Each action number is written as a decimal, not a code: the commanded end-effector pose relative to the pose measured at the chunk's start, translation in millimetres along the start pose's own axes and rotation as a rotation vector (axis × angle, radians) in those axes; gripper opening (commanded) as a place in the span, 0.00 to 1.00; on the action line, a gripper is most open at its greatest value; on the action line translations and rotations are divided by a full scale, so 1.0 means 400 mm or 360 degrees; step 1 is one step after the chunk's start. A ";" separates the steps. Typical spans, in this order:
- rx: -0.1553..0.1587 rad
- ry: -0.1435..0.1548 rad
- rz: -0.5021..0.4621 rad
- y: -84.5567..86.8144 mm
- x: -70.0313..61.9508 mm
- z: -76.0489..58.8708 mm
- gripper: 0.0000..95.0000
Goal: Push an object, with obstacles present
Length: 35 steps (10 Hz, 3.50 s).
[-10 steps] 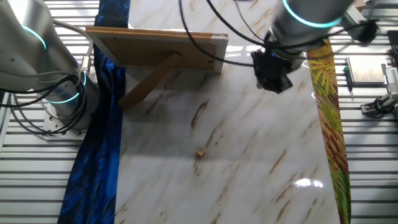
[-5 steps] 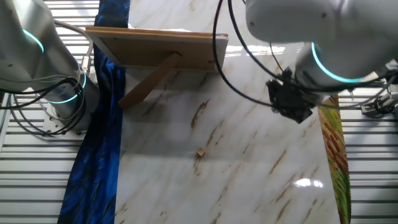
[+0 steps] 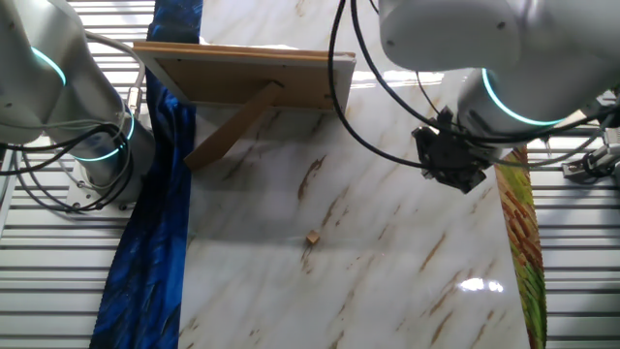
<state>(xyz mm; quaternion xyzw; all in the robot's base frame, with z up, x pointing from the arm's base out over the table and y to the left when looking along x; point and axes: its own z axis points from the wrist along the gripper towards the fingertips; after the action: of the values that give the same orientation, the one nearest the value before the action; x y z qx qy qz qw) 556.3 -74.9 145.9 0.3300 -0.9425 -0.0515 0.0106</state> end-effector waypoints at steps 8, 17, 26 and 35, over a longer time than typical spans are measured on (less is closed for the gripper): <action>-0.0014 0.0003 0.0131 0.011 0.048 0.018 0.00; -0.0022 -0.0020 0.0077 0.091 0.305 0.066 0.00; -0.0037 0.0054 0.0090 0.096 0.323 0.067 0.00; -0.0097 0.0033 0.0050 0.068 0.456 0.136 0.00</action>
<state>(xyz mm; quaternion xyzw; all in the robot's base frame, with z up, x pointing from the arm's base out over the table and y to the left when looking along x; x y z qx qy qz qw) 394.4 -164.1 89.5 0.3162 -0.9450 -0.0775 0.0314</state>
